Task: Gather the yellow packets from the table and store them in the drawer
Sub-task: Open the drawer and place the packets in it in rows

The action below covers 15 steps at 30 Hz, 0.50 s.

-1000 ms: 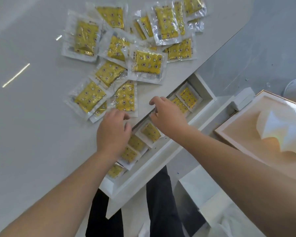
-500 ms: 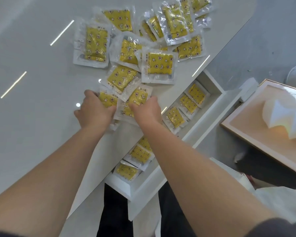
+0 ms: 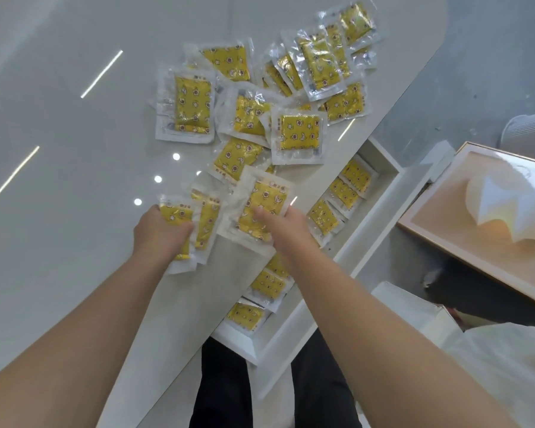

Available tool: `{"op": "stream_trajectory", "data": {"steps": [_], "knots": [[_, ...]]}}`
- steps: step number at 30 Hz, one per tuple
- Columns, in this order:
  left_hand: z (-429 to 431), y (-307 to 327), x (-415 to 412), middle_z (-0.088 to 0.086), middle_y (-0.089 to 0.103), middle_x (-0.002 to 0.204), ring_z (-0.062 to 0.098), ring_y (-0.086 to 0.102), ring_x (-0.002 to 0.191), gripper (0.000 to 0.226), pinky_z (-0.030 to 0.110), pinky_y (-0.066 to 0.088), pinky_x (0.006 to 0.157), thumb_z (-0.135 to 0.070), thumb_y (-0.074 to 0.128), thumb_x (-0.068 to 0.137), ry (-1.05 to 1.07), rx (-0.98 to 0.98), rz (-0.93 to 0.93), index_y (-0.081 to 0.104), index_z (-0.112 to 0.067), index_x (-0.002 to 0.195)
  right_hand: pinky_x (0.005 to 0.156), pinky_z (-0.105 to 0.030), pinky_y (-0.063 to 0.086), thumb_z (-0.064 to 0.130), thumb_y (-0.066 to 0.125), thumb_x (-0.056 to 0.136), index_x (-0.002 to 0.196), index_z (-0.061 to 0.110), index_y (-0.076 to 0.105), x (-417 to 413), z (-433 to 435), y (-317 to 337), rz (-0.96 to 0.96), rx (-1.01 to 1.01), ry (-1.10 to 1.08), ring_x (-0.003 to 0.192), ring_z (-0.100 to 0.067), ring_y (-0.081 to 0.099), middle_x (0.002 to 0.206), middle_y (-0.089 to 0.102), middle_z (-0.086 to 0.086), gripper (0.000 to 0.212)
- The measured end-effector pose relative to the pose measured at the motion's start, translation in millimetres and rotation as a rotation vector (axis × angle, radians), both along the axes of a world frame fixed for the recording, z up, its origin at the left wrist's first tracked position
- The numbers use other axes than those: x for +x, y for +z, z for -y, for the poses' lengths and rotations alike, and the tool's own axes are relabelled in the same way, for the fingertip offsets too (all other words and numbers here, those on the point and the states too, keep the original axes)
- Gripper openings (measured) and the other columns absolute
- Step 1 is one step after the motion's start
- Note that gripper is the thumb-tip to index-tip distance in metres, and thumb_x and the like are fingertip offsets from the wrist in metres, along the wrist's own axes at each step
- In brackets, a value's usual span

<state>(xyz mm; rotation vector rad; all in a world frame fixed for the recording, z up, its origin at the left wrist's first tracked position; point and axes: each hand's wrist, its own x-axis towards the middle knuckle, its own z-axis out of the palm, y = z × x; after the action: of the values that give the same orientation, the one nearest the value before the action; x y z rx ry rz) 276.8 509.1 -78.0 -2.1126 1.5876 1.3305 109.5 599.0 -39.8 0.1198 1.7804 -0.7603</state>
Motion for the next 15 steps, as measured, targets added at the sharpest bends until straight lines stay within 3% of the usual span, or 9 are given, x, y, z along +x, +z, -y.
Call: {"op": "stream_trajectory", "data": {"steps": [4,9,11,15], "knots": [[17,-2,15,0.011,0.065,0.100,0.032,0.061,0.100,0.019,0.031,0.043,0.079,-0.022,0.070,0.080,0.021,0.007,0.064,0.064,-0.014,0.096,0.077,-0.030,0.054,0.015,0.067,0.090,0.102,0.018,0.065,17,28,-4,0.040,-0.015,-0.257,0.089,-0.014,0.067,0.102,0.071,0.001,0.013],[30,-2,10,0.003,0.064,0.095,0.025,0.060,0.092,0.024,0.030,0.045,0.079,-0.027,0.074,0.078,0.038,-0.007,-0.012,0.065,-0.017,0.099,0.059,-0.026,0.045,0.017,0.066,0.085,0.086,0.016,0.058,27,64,-21,-0.124,0.071,-0.307,0.071,-0.016,0.057,0.091,0.064,-0.001,0.008],[31,-1,8,-0.001,0.061,0.090,0.021,0.057,0.087,0.021,0.028,0.043,0.077,-0.026,0.074,0.079,0.077,-0.010,-0.056,0.063,-0.021,0.096,0.055,-0.026,0.041,0.017,0.064,0.083,0.078,0.018,0.051,29,75,-28,-0.215,0.106,-0.324,0.067,-0.017,0.053,0.098,0.062,-0.005,0.014],[26,-2,5,-0.003,0.061,0.087,0.020,0.059,0.088,0.017,0.029,0.045,0.078,-0.025,0.073,0.080,0.118,0.018,-0.102,0.060,-0.022,0.091,0.048,-0.022,0.037,0.014,0.060,0.085,0.084,0.015,0.053,32,77,-32,-0.279,0.111,-0.361,0.059,-0.012,0.051,0.085,0.060,0.000,0.008]]}}
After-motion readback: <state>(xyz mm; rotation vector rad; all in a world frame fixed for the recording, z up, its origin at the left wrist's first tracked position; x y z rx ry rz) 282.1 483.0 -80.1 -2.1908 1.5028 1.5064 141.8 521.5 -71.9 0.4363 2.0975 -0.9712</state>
